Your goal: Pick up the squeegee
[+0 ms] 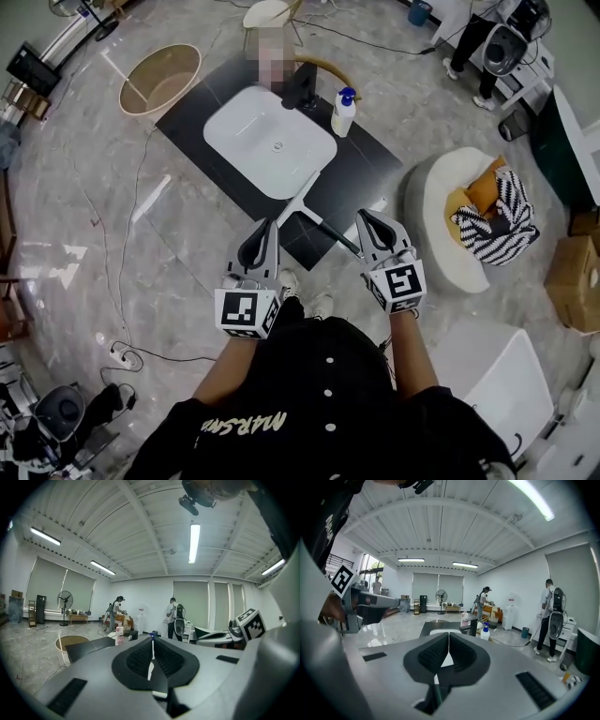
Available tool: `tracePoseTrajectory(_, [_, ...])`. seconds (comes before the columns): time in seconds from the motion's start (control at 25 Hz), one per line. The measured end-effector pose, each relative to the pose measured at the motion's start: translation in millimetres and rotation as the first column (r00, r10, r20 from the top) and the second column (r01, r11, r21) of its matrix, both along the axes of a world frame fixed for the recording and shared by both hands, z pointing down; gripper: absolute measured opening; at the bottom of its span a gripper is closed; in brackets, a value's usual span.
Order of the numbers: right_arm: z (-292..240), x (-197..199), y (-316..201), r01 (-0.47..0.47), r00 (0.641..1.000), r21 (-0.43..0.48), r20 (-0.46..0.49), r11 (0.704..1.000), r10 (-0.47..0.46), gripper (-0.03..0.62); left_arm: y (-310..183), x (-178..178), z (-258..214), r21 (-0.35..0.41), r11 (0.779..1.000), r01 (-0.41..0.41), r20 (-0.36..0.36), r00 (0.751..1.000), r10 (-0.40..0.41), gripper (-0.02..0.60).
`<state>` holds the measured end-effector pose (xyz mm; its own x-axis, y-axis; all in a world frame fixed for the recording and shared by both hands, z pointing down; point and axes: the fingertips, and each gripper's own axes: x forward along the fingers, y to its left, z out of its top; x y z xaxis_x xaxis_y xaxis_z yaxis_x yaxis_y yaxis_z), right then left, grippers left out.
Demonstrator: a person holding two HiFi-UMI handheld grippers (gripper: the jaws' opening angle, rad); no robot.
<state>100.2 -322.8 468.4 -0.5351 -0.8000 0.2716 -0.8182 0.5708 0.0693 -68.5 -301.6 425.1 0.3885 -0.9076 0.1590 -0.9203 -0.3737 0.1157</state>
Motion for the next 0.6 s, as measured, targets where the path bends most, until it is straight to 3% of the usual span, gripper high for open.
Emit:
tracePoseTrajectory(0.12, [27,-12,-10,0.036,0.998,-0.062,-0.043,0.997,-0.038,-0.001,-4,-8,13,-0.033,0.999,0.012,-0.01,1.0,-0.013,0.018])
tracePoseTrajectory(0.32, [83,-29,-28,0.094,0.988,-0.17,-0.109,0.981,-0.113,0.057,-13,-16,49,-0.127,0.992,0.011,-0.022,1.0,-0.014,0.018])
tracePoseTrajectory(0.6, [178,-65,-41,0.193,0.947,-0.365,-0.174,0.911,-0.271,0.151,-20,-20,96,-0.213,0.977,0.008,-0.036,0.999,-0.016,0.018])
